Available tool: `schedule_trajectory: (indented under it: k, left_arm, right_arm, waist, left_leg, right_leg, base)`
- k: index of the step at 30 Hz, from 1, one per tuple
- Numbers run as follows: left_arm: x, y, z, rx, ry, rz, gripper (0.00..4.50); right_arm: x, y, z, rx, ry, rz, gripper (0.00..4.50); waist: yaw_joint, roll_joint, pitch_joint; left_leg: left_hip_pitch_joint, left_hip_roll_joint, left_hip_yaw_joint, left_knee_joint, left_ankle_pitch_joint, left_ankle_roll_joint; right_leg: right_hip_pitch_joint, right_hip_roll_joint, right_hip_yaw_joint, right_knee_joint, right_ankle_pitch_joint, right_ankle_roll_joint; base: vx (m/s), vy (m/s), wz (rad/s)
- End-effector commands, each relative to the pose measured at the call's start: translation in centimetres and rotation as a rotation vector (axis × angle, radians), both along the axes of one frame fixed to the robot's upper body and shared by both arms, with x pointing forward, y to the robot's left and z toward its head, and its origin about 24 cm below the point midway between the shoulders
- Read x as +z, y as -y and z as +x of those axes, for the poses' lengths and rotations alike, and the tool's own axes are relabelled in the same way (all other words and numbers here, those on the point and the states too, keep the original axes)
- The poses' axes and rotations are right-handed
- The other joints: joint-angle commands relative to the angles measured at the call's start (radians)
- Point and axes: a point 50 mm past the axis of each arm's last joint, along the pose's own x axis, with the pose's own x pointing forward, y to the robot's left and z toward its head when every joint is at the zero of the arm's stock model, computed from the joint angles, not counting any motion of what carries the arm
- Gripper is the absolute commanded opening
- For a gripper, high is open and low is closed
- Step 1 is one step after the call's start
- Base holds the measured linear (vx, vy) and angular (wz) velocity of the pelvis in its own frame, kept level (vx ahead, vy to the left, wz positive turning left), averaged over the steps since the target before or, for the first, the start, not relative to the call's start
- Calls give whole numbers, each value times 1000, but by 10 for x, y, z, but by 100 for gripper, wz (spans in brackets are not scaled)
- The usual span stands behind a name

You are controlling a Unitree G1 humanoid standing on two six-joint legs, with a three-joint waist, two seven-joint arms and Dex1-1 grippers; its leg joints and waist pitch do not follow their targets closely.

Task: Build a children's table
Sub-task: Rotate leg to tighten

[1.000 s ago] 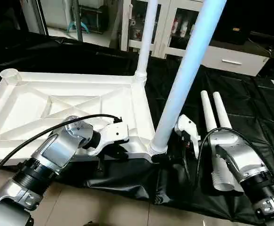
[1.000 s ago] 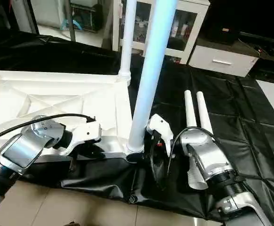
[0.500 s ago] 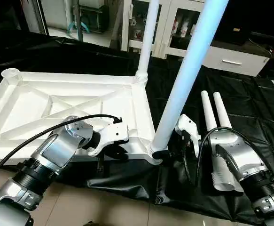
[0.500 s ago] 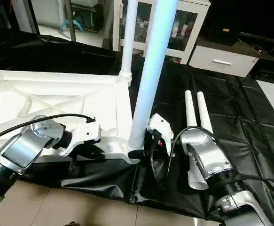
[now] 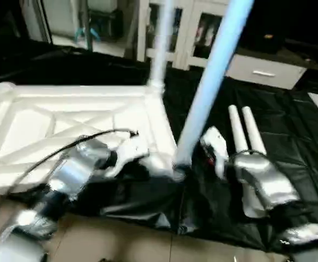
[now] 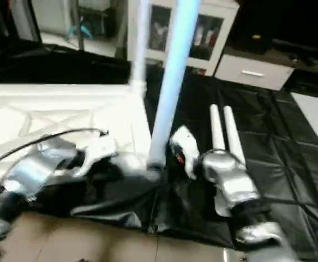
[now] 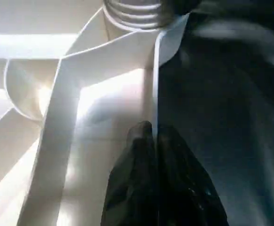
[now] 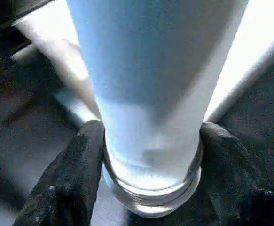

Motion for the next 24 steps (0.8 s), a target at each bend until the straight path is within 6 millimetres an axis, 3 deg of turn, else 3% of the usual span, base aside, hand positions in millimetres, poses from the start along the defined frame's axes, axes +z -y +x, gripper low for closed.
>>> schedule_trajectory:
  k: [1, 3, 7, 11, 12, 14, 15, 16, 18, 21, 24]
  left_arm:
    - [-12, 13, 1, 60, -4, -15, 0]
    - [-11, 19, 14, 209, 40, -34, 0]
    - [-9, 24, 28, 345, 127, -39, 0]
    - [-5, 37, 45, 484, 274, -74, 0]
    - [-3, 41, 48, 497, 306, -86, 0]
    - [0, 44, 49, 496, 324, -96, 0]
    - [0, 44, 50, 491, 332, -95, 0]
    - [1, 44, 50, 488, 336, -93, 0]
    - [-2, 40, 50, 472, 333, -80, 0]
    - [-5, 38, 49, 454, 327, -68, 0]
    - [-8, 39, 47, 405, 309, -79, 0]
  right_arm:
    - [-1, -10, 5, -74, -4, -5, 265]
    - [-7, -21, 14, -254, -9, -21, 264]
    - [-13, -34, 21, -431, -14, -49, 264]
    - [-16, -59, 27, -657, 26, -62, 264]
    - [-12, -68, 28, -671, 48, -38, 264]
    - [-5, -74, 30, -675, 81, -9, 264]
    - [-1, -76, 31, -680, 100, 7, 264]
    - [1, -76, 32, -683, 111, 14, 264]
    - [3, -76, 33, -678, 132, 42, 264]
    - [4, -74, 33, -675, 153, 55, 264]
    - [6, -68, 34, -667, 194, 87, 264]
  waist:
    - [1, 7, -51]
    - [-3, 10, -49]
    - [-8, 12, -53]
    - [-5, 12, -58]
    - [-3, 11, -57]
    - [3, 11, -59]
    - [6, -1, -61]
    - [12, 9, -63]
    - [13, 10, -66]
    - [13, 11, -66]
    - [13, 9, -62]
  left_leg:
    - [3, 18, -7, -82, -280, -40]
    - [7, 18, -4, -81, -292, -40]
    - [5, 14, -6, -81, -290, -51]
    - [4, 13, -1, -79, -255, -39]
    - [6, 12, 1, -79, -252, -40]
    - [0, 13, 2, -79, -224, -28]
    - [-6, 14, 3, -77, -190, -14]
    - [-4, 13, 4, -75, -154, -4]
    - [-5, 11, 7, -72, -109, 14]
    - [-8, 11, 8, -71, -93, 31]
    - [-6, 12, 10, -73, -129, 35]
  right_leg:
    - [41, -55, 38, -87, -376, -163]
    - [30, -53, 40, -93, -382, -154]
    - [27, -51, 38, -94, -388, -137]
    - [25, -48, 40, -86, -281, -148]
    - [24, -46, 40, -86, -268, -147]
    - [31, -47, 40, -80, -223, -144]
    - [37, -47, 39, -74, -183, -143]
    - [37, -47, 40, -66, -135, -150]
    - [42, -44, 40, -55, -34, -174]
    - [45, -45, 39, -53, -2, -187]
    - [42, -47, 40, -61, -55, -185]
  base:
    - [0, 0, 0]
    - [0, 0, 0]
    - [0, 0, 0]
    - [0, 0, 0]
    - [0, 0, 0]
    - [0, 0, 0]
    - [0, 0, 0]
    - [0, 0, 0]
    - [0, 0, 0]
    - [0, 0, 0]
    - [0, 0, 0]
